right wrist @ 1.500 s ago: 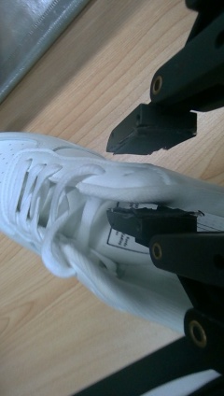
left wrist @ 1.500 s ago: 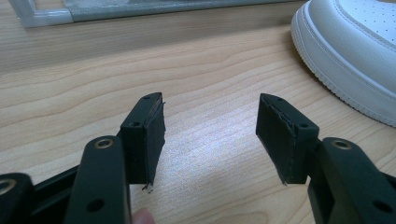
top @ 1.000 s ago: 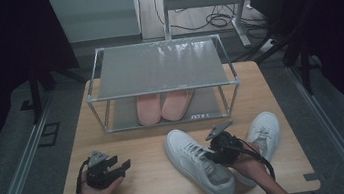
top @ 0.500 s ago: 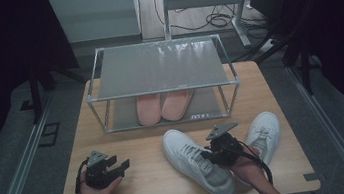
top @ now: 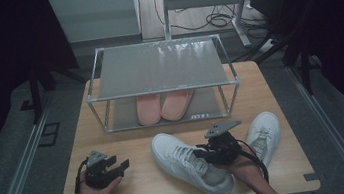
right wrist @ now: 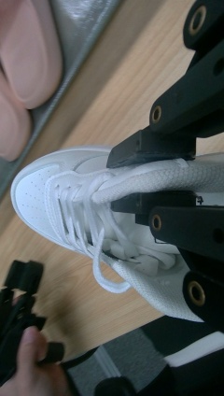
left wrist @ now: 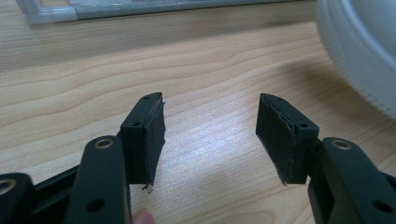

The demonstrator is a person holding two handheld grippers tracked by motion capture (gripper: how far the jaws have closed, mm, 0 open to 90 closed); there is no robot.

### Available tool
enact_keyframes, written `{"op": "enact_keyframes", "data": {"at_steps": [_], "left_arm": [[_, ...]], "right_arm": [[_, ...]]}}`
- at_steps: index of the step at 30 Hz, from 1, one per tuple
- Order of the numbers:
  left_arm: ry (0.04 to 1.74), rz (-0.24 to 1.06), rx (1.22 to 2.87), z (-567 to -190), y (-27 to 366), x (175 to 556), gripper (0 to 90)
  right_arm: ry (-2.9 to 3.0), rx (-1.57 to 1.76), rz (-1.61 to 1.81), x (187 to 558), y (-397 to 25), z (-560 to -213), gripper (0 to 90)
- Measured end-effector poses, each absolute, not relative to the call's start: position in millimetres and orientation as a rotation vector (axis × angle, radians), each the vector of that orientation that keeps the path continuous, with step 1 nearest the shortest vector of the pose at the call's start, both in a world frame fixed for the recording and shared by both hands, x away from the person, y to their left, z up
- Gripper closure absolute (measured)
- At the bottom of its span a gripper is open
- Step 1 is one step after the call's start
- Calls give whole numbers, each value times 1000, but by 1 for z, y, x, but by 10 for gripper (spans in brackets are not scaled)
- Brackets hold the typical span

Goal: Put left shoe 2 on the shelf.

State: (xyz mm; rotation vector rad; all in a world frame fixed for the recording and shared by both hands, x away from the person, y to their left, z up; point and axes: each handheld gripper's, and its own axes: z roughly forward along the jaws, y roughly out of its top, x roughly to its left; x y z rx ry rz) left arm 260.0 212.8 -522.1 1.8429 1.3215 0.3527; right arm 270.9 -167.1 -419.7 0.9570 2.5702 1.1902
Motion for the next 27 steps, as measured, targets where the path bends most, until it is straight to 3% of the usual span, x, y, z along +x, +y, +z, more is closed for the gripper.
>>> {"op": "enact_keyframes", "data": {"at_steps": [27], "left_arm": [[1325,360,1840,-522,214,260,425]], "right_arm": [[2423,1015,1453,295,-182,-395,790]]}}
